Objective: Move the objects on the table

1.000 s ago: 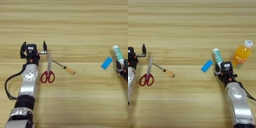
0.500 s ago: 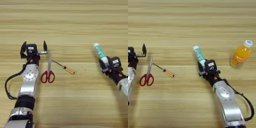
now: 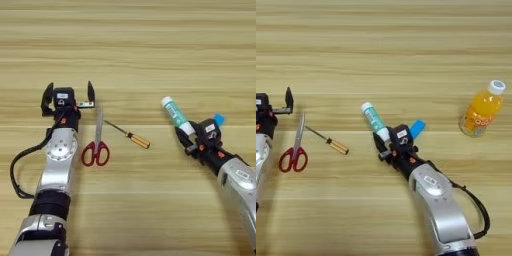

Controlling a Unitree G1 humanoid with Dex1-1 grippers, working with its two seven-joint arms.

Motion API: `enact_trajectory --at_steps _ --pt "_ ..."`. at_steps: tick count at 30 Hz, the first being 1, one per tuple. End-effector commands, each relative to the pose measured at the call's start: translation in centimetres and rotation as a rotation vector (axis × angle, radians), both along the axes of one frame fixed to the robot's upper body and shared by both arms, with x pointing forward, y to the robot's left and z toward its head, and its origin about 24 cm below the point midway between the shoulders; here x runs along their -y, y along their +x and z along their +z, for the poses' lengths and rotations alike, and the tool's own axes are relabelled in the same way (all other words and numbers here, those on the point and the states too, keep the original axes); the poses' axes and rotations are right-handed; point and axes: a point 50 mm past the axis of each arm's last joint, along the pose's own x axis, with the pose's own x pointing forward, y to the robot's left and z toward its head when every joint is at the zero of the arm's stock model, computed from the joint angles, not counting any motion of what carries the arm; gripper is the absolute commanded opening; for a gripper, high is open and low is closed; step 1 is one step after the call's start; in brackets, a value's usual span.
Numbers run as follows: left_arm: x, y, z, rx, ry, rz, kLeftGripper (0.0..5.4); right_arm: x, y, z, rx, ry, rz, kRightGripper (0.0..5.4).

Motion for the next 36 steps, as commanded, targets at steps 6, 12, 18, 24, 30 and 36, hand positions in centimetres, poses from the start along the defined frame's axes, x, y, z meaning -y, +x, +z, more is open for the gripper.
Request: enact_trajectory --at_steps 6,12,18,24,30,36 --pt "0.1 0.0 0.0 -0.010 0.011 -0.003 5.40 -0.8 -0.4 -1.1 -0.076 -0.011 0.047 1.70" --pt "0.0 0.0 0.0 -0.010 0.010 -0.003 5.40 -1.0 -0.5 -1.5 -0.099 -0.016 0.059 1.70" --pt "0.0 0.0 0.0 -0.010 0.010 -0.003 5.40 -1.1 -0.6 -1.7 -0.109 -0.017 0.068 1.70" --pt "0.0 0.0 0.0 -0.010 0.010 -0.003 5.40 -1.1 -0.6 -1.8 -0.113 -0.020 0.069 1.99" --pt "0.0 0.0 0.0 -0.011 0.011 -0.003 5.40 -1.1 -0.5 -1.4 -0.086 -0.018 0.060 2.59" --pt "0.0 0.0 0.0 -0.011 0.012 -0.004 5.40 -1.0 -0.2 -0.3 0.006 -0.007 0.040 3.20"
